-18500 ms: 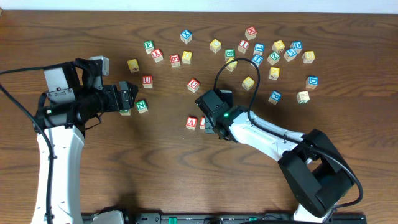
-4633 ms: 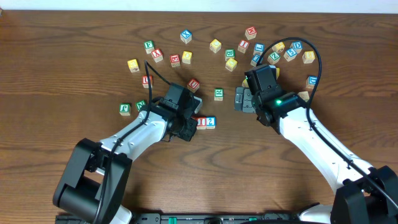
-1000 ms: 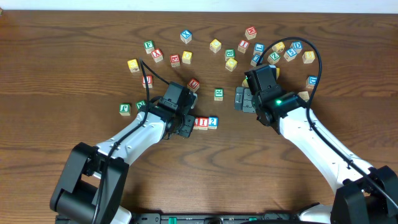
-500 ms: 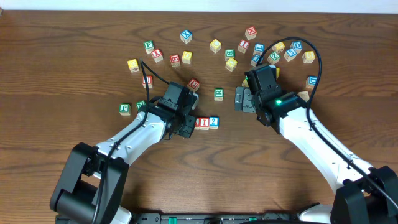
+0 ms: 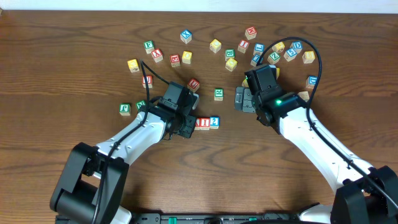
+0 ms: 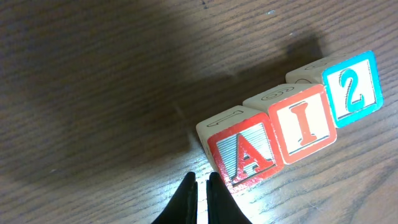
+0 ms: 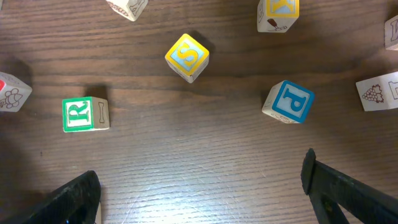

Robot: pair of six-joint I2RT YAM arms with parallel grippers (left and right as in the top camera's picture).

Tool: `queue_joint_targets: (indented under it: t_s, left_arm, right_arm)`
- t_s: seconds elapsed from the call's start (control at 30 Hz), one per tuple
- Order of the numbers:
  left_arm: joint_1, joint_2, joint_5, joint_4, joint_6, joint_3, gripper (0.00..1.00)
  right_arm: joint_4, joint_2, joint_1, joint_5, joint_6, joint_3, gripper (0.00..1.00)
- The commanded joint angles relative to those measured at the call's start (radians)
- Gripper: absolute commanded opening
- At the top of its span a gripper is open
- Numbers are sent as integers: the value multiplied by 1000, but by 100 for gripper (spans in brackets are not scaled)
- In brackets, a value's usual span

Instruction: Spell out AI2

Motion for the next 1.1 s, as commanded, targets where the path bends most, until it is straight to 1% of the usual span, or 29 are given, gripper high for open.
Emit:
queue_joint_targets:
  t_s: [0.0, 0.13, 0.33, 0.43, 0.47, 0.5, 0.53, 0.57, 0.6, 0.63, 0.7, 0.73, 0.77, 0.87, 0.9, 0.93, 1.03, 1.07]
  left_arm:
    - [-3, 1, 17, -3, 6, -4, 8]
    - [-3, 1, -47, -3, 5, -4, 8]
    - [-2, 1, -228, -2, -29, -4, 7]
    - [-2, 1, -256, 10, -37, -4, 8]
    - [-2, 1, -256, 17, -37, -4, 8]
    - [-1, 1, -256, 32, -40, -4, 7]
    - [-1, 1, -256, 37, -39, -4, 8]
    - [-1, 1, -256, 44, -39, -4, 7]
    - [-1, 1, -256, 48, -39, -4, 8]
    - [-1, 1, -256, 50, -39, -2, 7]
    - [-1, 0, -256, 50, -39, 3, 8]
    - [-1, -1, -256, 50, -39, 5, 8]
    - [-1, -3, -256, 50, -39, 6, 10]
    - [-1, -14, -256, 51, -39, 9, 26]
    - [-1, -19, -256, 51, -39, 10, 34]
    - [-1, -23, -256, 52, -39, 10, 45]
    - [-1, -34, -256, 54, -40, 10, 56]
    - [-1, -37, -255, 54, -40, 10, 62]
  right_arm:
    - [3, 8, -8, 19, 14, 12, 99]
    - [3, 8, -8, 19, 14, 12, 99]
    - [-2, 9, -8, 15, 16, 12, 99]
    - [-5, 13, -8, 10, 42, 12, 99]
    - [-5, 17, -8, 5, 46, 12, 94]
    - [-5, 33, -8, -16, 57, 12, 76]
    - [-5, 43, -8, -27, 60, 12, 62]
    - [-5, 53, -8, -40, 60, 12, 45]
    - [-5, 65, -8, -51, 60, 12, 31]
    - [-5, 76, -7, -62, 60, 12, 21]
    - [-5, 96, -3, -71, 73, 12, 8]
    - [-5, 104, -2, -76, 80, 12, 5]
    - [-4, 111, 1, -80, 80, 12, 4]
    - [0, 126, 10, -106, 87, 12, 1]
    - [3, 127, 12, -118, 87, 12, 1]
    - [6, 127, 16, -128, 87, 12, 1]
    - [18, 127, 29, -144, 89, 12, 1]
    - [19, 127, 35, -143, 96, 12, 1]
